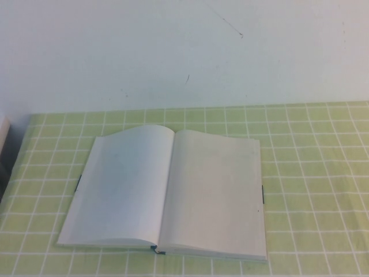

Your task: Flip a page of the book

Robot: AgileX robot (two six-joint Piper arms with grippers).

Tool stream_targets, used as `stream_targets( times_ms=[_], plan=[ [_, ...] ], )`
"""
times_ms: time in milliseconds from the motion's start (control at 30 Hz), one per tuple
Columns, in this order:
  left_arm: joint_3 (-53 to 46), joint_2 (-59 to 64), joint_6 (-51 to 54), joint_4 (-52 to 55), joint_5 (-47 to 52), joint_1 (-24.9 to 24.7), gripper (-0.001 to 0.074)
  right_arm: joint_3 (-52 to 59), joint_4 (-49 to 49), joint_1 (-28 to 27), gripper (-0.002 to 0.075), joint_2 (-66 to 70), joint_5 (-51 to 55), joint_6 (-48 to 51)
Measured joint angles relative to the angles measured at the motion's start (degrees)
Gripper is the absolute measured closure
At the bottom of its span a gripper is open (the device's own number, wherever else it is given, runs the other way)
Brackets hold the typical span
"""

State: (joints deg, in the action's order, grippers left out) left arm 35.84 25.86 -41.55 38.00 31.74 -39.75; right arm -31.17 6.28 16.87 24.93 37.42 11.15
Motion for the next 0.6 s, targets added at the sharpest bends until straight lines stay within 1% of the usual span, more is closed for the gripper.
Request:
stream_targets(
  times_ms=[133, 233, 333, 467, 600],
  plan=[
    [-5.17, -4.77, 1.74, -4.92, -3.97, 0.00, 0.0737, 3.99, 0.15, 0.00, 0.0729, -5.10, -0.96, -0.46],
    [-8.94, -6.28, 3.06, -9.22, -7.79, 0.00, 0.0737, 6.45, 0.15, 0.00, 0.0729, -8.37, -1.17, -0.96],
    [-11.93, -6.50, 3.59, -11.32, -11.62, 0.00, 0.0737, 8.60, 0.15, 0.00, 0.0729, -10.30, -1.18, -2.02],
    [-13.31, -6.53, 3.90, -12.29, -12.79, 0.00, 0.0737, 9.20, 0.15, 0.00, 0.0729, -10.82, -1.18, -2.63],
    [-13.31, -6.64, 4.04, -12.29, -13.40, 0.00, 0.0739, 9.32, 0.15, 0.00, 0.0729, -10.82, 1.82, -2.90]
  ],
)
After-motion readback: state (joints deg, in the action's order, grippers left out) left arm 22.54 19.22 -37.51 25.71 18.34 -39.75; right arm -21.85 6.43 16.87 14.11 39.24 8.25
